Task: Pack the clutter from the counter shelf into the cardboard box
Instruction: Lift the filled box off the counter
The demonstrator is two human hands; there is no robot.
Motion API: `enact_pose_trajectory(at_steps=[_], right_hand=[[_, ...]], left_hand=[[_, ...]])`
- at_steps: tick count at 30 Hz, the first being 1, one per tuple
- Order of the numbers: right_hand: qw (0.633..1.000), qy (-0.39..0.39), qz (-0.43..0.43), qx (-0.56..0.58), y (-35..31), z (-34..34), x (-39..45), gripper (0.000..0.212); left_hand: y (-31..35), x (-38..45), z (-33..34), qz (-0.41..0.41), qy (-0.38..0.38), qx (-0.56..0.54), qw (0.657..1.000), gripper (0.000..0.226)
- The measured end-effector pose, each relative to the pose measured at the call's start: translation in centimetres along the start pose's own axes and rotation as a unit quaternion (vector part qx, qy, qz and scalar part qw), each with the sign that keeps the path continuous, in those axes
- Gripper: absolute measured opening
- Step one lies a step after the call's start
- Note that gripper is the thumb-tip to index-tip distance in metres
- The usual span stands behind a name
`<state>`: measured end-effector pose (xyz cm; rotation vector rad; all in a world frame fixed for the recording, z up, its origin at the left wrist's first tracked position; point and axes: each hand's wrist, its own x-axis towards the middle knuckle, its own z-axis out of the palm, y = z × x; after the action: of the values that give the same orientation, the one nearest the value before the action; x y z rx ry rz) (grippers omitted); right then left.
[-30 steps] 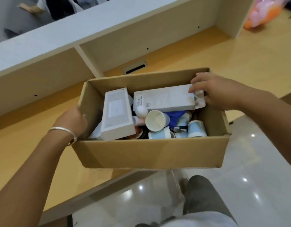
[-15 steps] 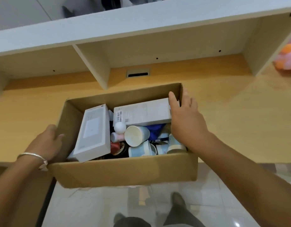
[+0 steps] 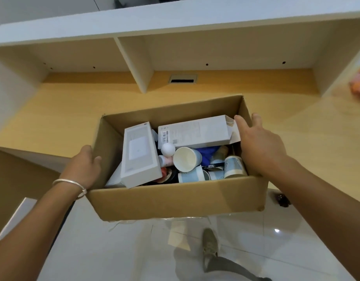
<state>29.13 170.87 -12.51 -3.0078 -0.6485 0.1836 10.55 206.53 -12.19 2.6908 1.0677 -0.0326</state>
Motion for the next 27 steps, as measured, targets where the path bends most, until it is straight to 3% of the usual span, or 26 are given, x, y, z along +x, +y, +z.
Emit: enact_pose_trajectory(at_steps=[8, 14, 20, 27], right_hand=[[0.999, 0.028, 0.0, 0.03, 6.5, 1.1, -11.3, 0.079], [0.999, 0.026, 0.018, 0.023, 13.0, 2.4, -21.3, 0.083], [0.997, 0.017, 0.075, 0.017, 20.2, 3.5, -29.8, 0.087], [0.995, 0.016, 0.095, 0.042, 30.6, 4.6, -36.5, 0.077]], left_hand=[[1.6, -11.8, 2.4, 0.031, 0.037, -0.013, 0.999, 0.018], [4.5, -22.0, 5.4, 0.047, 0.016, -0.024, 0.998, 0.013], [8.8, -30.3, 8.7, 0.065, 0.002, -0.021, 0.998, 0.012], [16.6, -37.9, 13.2, 0.083, -0.006, -0.018, 0.996, 0.012]])
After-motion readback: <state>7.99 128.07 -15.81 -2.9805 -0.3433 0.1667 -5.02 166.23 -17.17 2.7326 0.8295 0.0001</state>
